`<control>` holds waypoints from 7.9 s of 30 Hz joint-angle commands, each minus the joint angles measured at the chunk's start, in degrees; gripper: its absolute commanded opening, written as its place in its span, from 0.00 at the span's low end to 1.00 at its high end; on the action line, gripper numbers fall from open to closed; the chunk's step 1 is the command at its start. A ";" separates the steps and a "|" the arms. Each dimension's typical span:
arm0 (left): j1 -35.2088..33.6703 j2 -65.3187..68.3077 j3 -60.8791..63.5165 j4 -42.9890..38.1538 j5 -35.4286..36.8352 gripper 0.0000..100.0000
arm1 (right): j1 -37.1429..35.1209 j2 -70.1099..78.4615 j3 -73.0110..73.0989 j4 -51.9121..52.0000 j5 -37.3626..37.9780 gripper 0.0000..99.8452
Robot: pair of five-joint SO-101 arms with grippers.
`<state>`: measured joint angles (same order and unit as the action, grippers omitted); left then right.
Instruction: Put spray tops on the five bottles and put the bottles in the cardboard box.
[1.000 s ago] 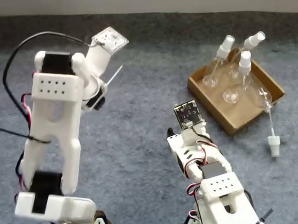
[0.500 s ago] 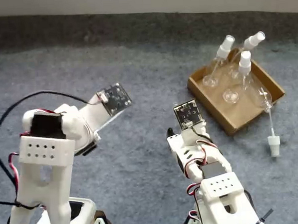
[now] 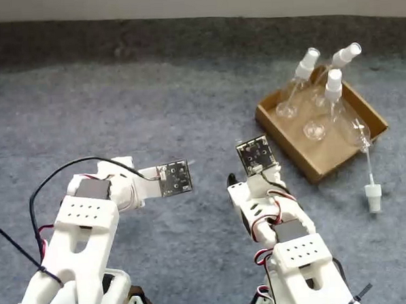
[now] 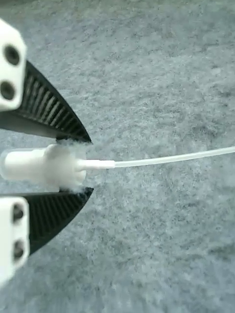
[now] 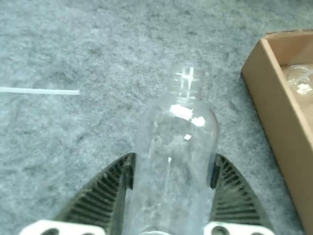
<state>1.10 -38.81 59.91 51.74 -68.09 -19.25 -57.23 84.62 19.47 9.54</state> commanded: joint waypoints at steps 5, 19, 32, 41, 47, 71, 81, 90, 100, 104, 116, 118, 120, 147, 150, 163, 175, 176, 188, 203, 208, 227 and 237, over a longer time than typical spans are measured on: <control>1.19 -1.45 -0.66 -1.93 -2.20 0.01 | -0.66 -0.92 0.04 -0.84 -0.26 0.15; 3.82 -0.04 -10.42 4.13 2.29 0.01 | -0.66 -0.92 0.04 -0.84 -0.26 0.15; 7.69 26.95 -24.22 13.54 2.37 0.01 | -0.66 -0.92 0.04 -0.84 -0.26 0.15; 7.87 35.38 -23.96 4.66 2.37 0.01 | -0.48 -0.92 0.04 -0.84 -0.18 0.15; 7.69 36.44 -24.31 4.57 2.46 0.11 | -0.48 -0.92 -0.04 -0.84 -0.18 0.15; 1.45 36.35 -45.76 26.90 5.10 0.13 | -0.40 -0.92 -0.04 -0.84 -0.18 0.15; 2.86 36.35 -62.46 41.58 56.18 0.13 | -0.48 -0.92 0.04 -0.84 -0.18 0.15; 2.68 36.79 -59.21 41.85 82.64 0.13 | -0.48 -0.92 0.04 -0.84 -0.18 0.15; 1.54 37.05 -46.11 36.31 110.95 0.13 | -0.57 -0.92 0.04 -0.84 -0.18 0.15; 1.27 37.14 -41.10 29.10 116.04 0.13 | -0.57 -0.92 0.04 -0.84 -0.18 0.15; 1.36 37.14 -31.60 10.55 124.84 0.13 | -0.66 -0.92 0.04 -0.84 -0.18 0.15; 1.45 37.14 -30.02 8.26 124.84 0.13 | -0.66 -0.92 0.04 -0.84 -0.18 0.15; 1.63 37.14 -28.62 7.30 124.92 0.13 | -0.66 -0.92 0.04 -0.84 -0.18 0.15; 1.89 37.14 -24.75 13.27 122.55 0.13 | -0.66 -0.92 0.04 -0.84 -0.18 0.15; 1.71 37.14 -24.75 13.27 122.37 0.12 | -0.66 -0.92 0.04 -0.84 -0.18 0.15; -1.10 36.53 -25.10 9.49 118.86 0.01 | -0.66 -0.92 0.04 -0.84 -0.18 0.15; -0.13 36.35 -41.01 11.60 95.12 0.01 | -0.66 -0.92 4.53 -14.46 -0.18 0.15; -0.13 36.35 -43.03 13.36 94.86 0.01 | -0.66 -0.92 5.85 -17.27 -0.18 0.15; 2.24 36.35 -71.34 33.32 94.86 0.01 | -0.66 -0.92 10.59 -29.32 -0.62 0.15; 19.91 29.67 -90.86 37.45 94.77 0.01 | -0.40 -1.45 9.80 -29.32 -1.67 0.15; 20.09 26.24 -90.86 37.36 89.23 0.01 | -0.13 -10.95 7.96 -24.57 -6.33 0.15; 33.89 14.81 -90.86 35.52 79.30 0.01 | 0.84 -48.04 11.03 1.71 -6.24 0.14; 32.75 5.49 -84.44 23.21 77.80 0.01 | -7.60 -48.04 13.23 1.71 -0.62 0.15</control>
<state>34.33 -29.49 -27.47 81.71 10.42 -23.82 -104.18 95.52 21.05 5.41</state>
